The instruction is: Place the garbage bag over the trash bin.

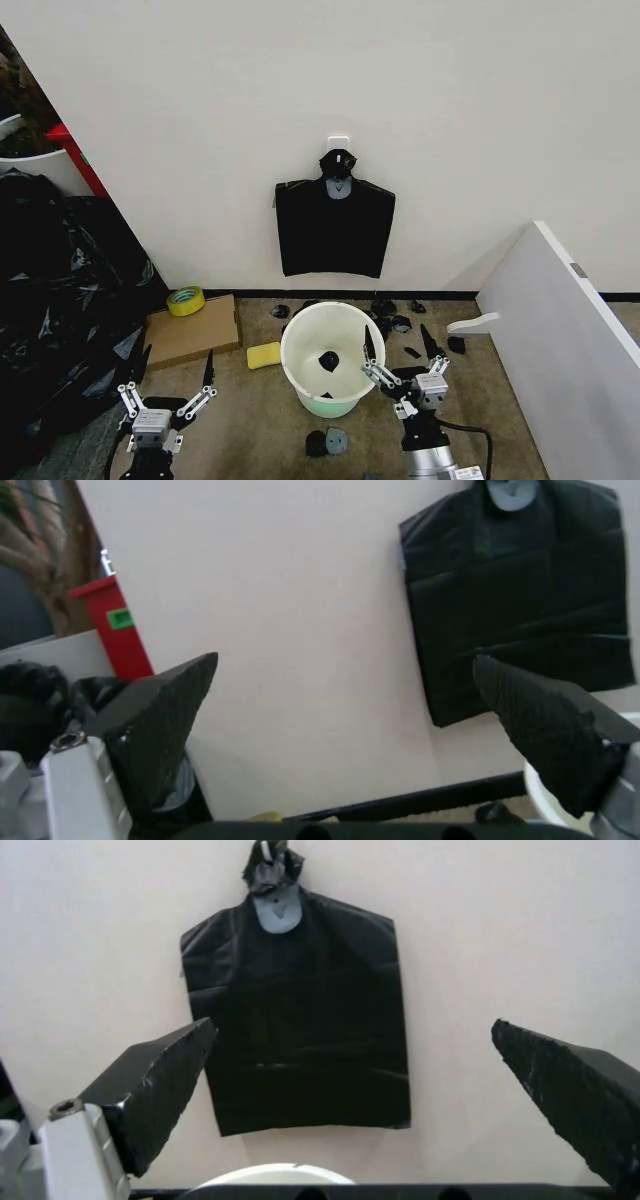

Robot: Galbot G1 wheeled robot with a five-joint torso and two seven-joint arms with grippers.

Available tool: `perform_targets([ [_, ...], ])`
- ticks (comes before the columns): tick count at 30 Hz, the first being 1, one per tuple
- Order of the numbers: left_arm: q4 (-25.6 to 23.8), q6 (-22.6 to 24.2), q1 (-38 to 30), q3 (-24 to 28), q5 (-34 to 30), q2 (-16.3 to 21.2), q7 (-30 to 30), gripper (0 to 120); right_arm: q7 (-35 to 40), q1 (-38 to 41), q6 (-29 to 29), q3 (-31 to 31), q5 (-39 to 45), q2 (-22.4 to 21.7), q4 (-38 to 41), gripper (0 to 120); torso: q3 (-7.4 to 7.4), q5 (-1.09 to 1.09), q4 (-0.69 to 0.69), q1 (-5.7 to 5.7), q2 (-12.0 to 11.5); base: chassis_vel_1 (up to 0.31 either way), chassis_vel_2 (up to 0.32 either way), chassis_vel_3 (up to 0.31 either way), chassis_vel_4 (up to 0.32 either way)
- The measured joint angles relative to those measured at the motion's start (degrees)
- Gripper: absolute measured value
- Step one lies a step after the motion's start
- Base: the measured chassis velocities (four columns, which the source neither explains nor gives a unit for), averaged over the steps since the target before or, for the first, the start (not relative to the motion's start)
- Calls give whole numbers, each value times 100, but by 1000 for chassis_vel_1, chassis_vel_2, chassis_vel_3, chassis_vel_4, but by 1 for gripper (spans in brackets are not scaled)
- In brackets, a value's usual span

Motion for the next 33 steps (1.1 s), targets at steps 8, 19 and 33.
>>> perform_targets([
  [8, -17, -60, -12, 5, 70, 39, 116, 100, 100, -1, -38, 286, -38, -228, -53, 100, 0, -3, -1, 0, 0, 0, 0, 0, 0],
  [19, -63, -120, 76, -59, 31, 56, 150, 100, -119, 196, -439, 68, 560, -549, 7, 100, 0, -3, -1, 0, 0, 0, 0, 0, 0],
  [33, -67, -434, 368, -290, -447, 19, 504, 100, -652, 2240, -1258, -426, 3105, -1219, -788, 100, 1, -3, 0, 0, 0, 0, 0, 0, 0],
])
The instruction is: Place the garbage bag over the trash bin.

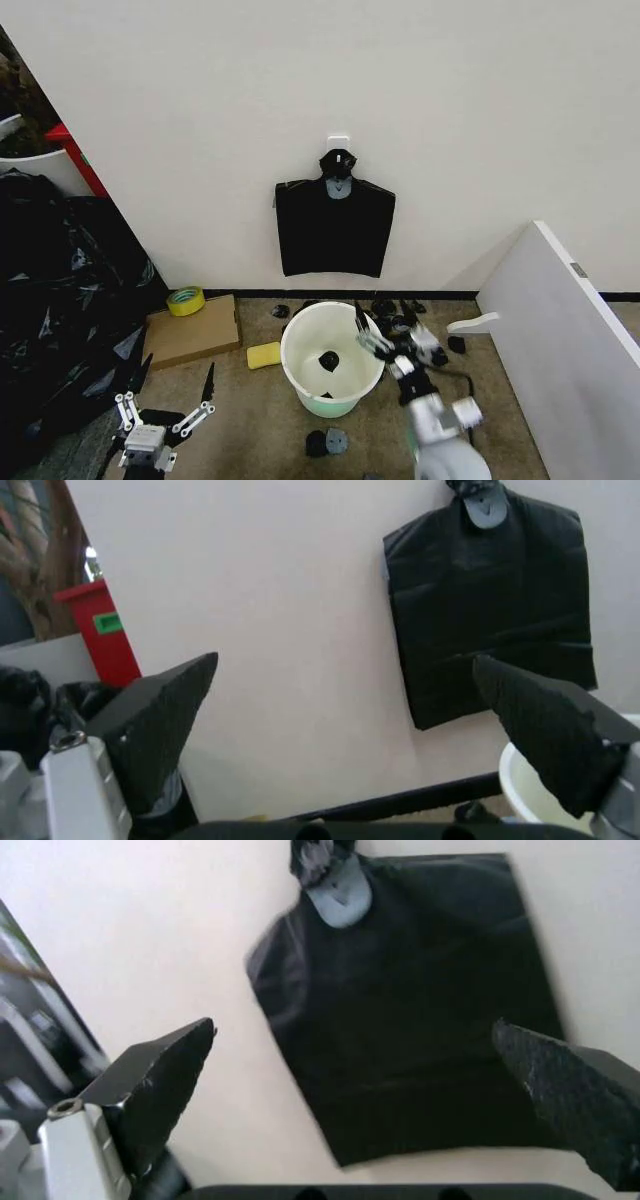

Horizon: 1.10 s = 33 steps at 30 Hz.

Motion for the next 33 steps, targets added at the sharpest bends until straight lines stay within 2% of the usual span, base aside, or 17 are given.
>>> perform_targets([
  [3, -27, -43, -3, -8, -53, -48, 109, 100, -262, 779, -241, -111, 809, 6, -316, 100, 0, -1, 0, 0, 0, 0, 0, 0, 0],
  [6, -98, -47, 4, 0, 88, -102, 127, 100, -393, 1377, -377, -173, 1106, 143, -630, 100, 0, 0, 0, 0, 0, 0, 0, 0, 0],
  [10, -144, -47, 12, 19, 186, -175, 132, 100, -424, 1893, -447, -271, 1192, 294, -1064, 100, 0, 1, 0, 0, 0, 0, 0, 0, 0],
  [18, -176, -47, 21, 26, 297, -254, 132, 100, -456, 2645, -369, -439, 762, 366, -2030, 100, 1, 1, -1, 0, -1, 0, 0, 0, 0],
  [22, -176, -39, -10, 27, 314, -279, 136, 100, -402, 2950, -371, -504, 841, 362, -2238, 100, 0, 0, 0, 0, -1, 0, 0, 0, 0],
  [25, -176, -23, -45, 29, 317, -298, 136, 100, -257, 3277, -413, -538, 1196, 370, -2448, 100, 0, 1, 0, 0, -1, 0, 0, 0, 0],
  [33, -220, -9, -65, 36, 344, -354, 142, 100, -197, 3768, -413, -564, 1302, 313, -2798, 100, 0, 1, -1, 0, -1, 0, 0, 0, 0],
])
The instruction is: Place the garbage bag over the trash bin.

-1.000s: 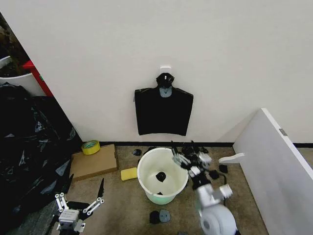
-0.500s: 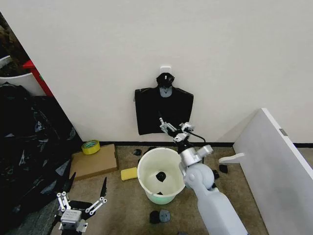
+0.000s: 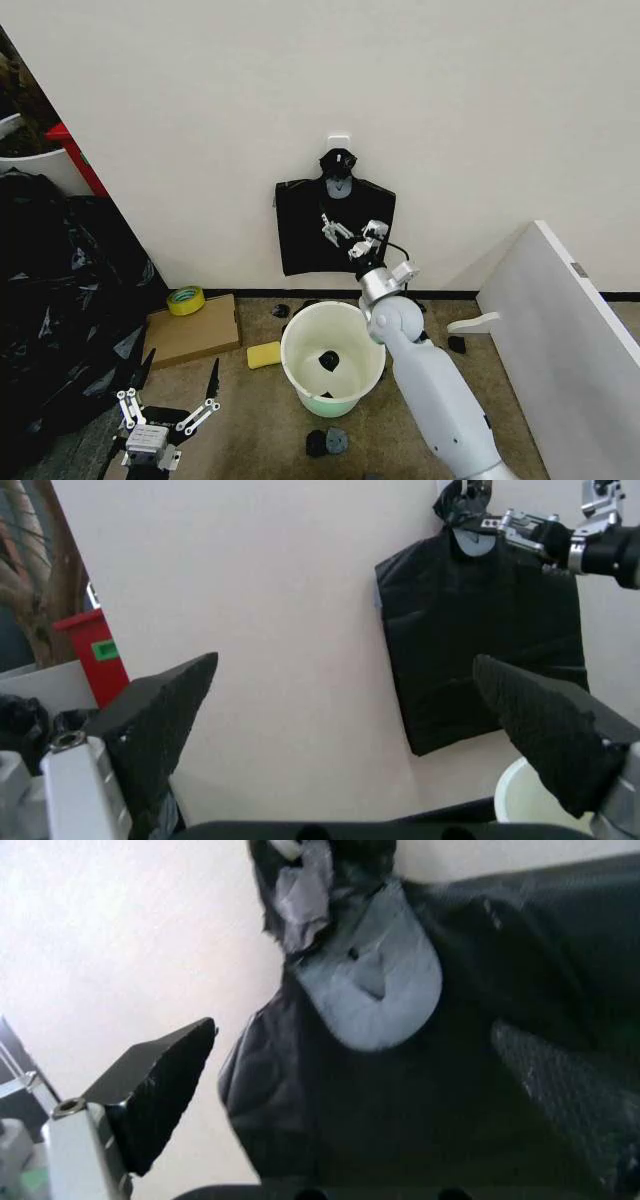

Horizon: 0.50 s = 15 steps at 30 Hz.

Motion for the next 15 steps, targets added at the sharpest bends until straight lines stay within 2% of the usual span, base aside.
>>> perform_targets([
  [3, -75, 1, 33, 1, 32, -15, 3, 100, 84, 124, -32, -35, 175, -35, -70, 89, 0, -1, 0, 0, 0, 0, 0, 0, 0],
  [5, -109, 1, 51, 4, 37, -26, 6, 100, 106, 147, -36, -42, 208, -41, -92, 86, 0, 1, 0, 0, 0, 0, 0, 0, 0],
  [10, -221, -1, 85, 28, 62, -87, 23, 100, 172, 263, -46, -68, 297, -47, -176, 63, 0, 0, 0, 0, 1, 0, 0, 0, 0],
  [12, -222, -1, 85, 29, 63, -90, 24, 100, 172, 273, -46, -76, 298, -45, -176, 59, 0, 0, 1, -1, 1, 0, 0, 0, 0],
  [15, -222, -1, 78, 37, 64, -91, 30, 100, 170, 302, -47, -94, 296, -31, -176, 46, 0, -1, 0, -1, 1, 0, 0, 0, 0],
])
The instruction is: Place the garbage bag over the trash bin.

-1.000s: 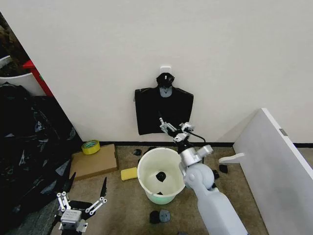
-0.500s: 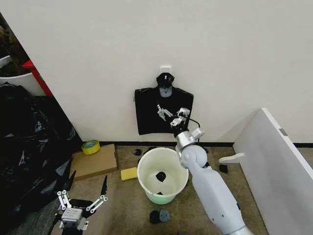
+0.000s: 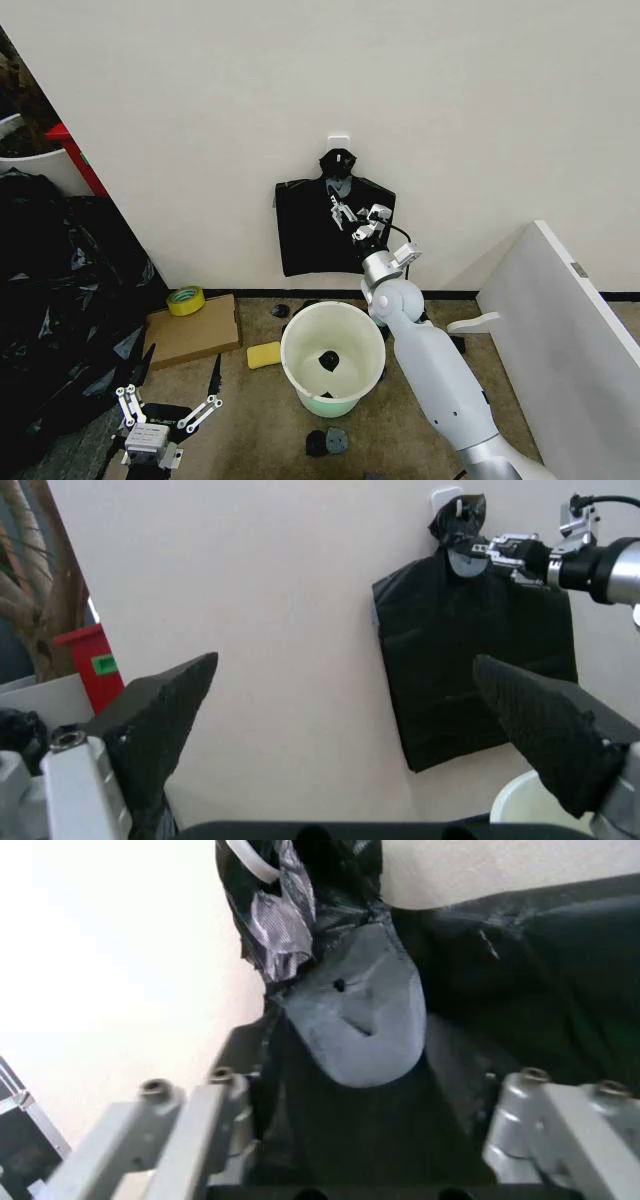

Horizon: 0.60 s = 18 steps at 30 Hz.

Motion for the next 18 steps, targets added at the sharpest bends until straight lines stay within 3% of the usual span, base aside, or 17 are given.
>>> perform_targets([
  [6, 12, 0, -17, 7, 2, 1, 4, 100, 0, 3, 2, -6, -33, 10, 11, 28, 0, 0, 0, 0, 0, 0, 0, 0, 0],
  [11, 25, 0, -33, 24, 7, 7, 4, 100, 13, -12, 34, -12, -132, 11, 11, 5, 0, 1, 0, 0, 0, 0, 0, 0, 0],
  [18, 35, 4, -64, 53, 10, 36, 4, 100, 36, -126, 84, -30, -259, -33, 112, 0, 0, 1, 0, 0, 0, 0, 0, 0, 0],
])
